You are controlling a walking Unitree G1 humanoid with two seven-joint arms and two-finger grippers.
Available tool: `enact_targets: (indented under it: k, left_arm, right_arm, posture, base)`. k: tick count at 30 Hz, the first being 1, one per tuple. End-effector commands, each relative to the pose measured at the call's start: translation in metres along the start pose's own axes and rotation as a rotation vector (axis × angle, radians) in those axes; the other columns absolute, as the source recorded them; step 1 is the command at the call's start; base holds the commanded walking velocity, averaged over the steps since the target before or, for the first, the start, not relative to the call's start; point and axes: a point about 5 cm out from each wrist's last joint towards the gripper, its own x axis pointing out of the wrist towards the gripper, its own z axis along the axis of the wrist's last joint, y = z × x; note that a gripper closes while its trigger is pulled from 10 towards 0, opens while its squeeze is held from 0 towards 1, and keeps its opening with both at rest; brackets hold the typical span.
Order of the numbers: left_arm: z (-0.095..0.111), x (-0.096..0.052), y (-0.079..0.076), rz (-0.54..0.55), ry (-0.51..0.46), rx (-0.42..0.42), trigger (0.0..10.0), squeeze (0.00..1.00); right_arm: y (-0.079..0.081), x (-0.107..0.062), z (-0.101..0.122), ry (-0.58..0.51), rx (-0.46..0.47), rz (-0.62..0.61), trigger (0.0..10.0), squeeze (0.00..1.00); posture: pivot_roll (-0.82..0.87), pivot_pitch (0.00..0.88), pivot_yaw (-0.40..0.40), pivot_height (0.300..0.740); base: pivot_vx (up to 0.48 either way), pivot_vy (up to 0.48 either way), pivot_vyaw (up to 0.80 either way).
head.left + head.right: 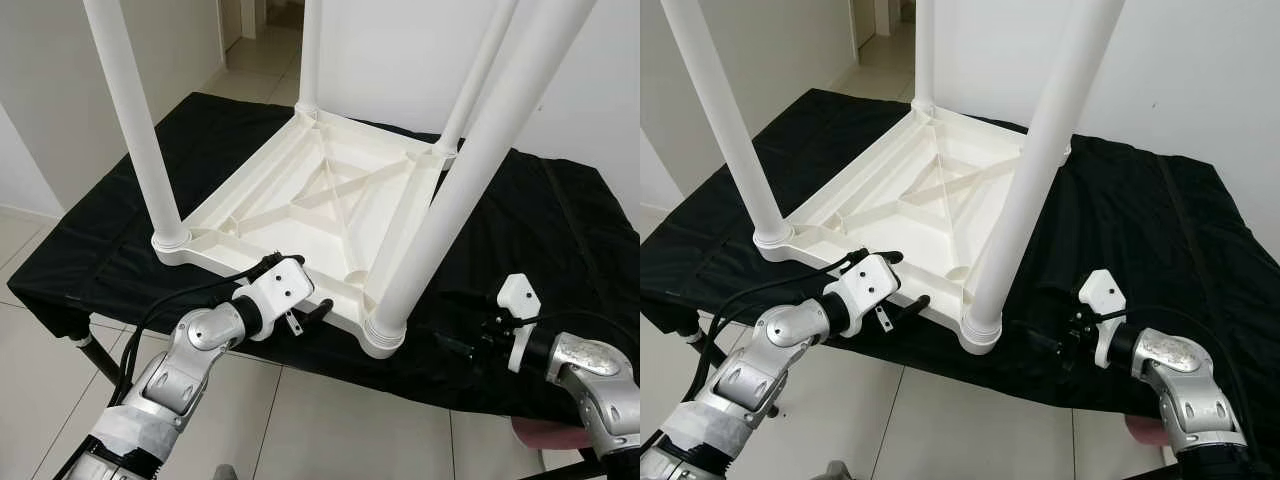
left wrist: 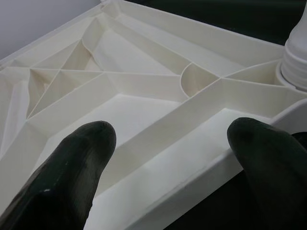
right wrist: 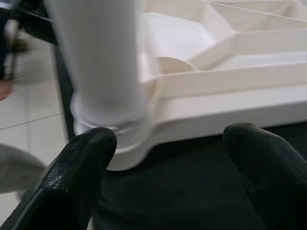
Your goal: Building children table
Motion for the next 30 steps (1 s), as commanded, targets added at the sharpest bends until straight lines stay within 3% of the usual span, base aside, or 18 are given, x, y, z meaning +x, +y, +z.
enact_targets:
  k: [1,6,13,17,21,24,30]
  left_arm:
    - [0.0,0.001,0.006,0.062,0.004,0.018,10.0,0.0]
    - [0.001,0.001,0.007,0.07,0.002,0.028,10.0,0.0]
    - [0.002,0.001,0.008,0.1,-0.001,0.027,10.0,0.0]
    - [0.002,0.001,0.009,0.108,-0.001,0.03,10.0,0.0]
    - [0.004,0.004,0.01,0.125,-0.012,0.027,10.0,0.0]
    - [0.005,0.005,0.009,0.124,-0.016,0.027,10.0,0.0]
    - [0.009,0.01,0.004,0.11,-0.036,0.028,10.0,0.0]
  right_arm:
    - [0.006,0.002,0.004,0.009,-0.001,0.108,10.0,0.0]
    - [0.006,0.014,0.01,-0.014,-0.003,0.149,10.0,0.0]
    - [0.001,0.049,0.015,-0.108,0.01,0.073,10.0,0.0]
    - [0.002,0.056,0.017,-0.136,0.028,0.07,10.0,0.0]
    - [-0.006,0.076,0.02,-0.236,0.11,-0.065,10.0,0.0]
    - [-0.009,0.077,0.021,-0.253,0.127,-0.081,10.0,0.0]
    - [-0.033,0.058,0.013,-0.233,0.121,-0.247,10.0,0.0]
  posture:
    - [-0.02,0.0,-0.038,0.74]
    - [-0.01,0.0,-0.049,0.74]
    - [0.02,0.0,-0.076,0.74]
    - [0.03,0.0,-0.088,0.74]
    - [0.04,0.0,-0.098,0.74]
    - [0.04,0.0,-0.102,0.74]
    - [0.03,0.0,-0.103,0.74]
  base:
    - [0.0,0.0,0.0]
    - [0.0,0.0,0.0]
    - [0.0,0.0,0.0]
    - [0.0,0.0,0.0]
    - [0.0,0.0,0.0]
    - [0.0,0.0,0.0]
    - [0.0,0.0,0.0]
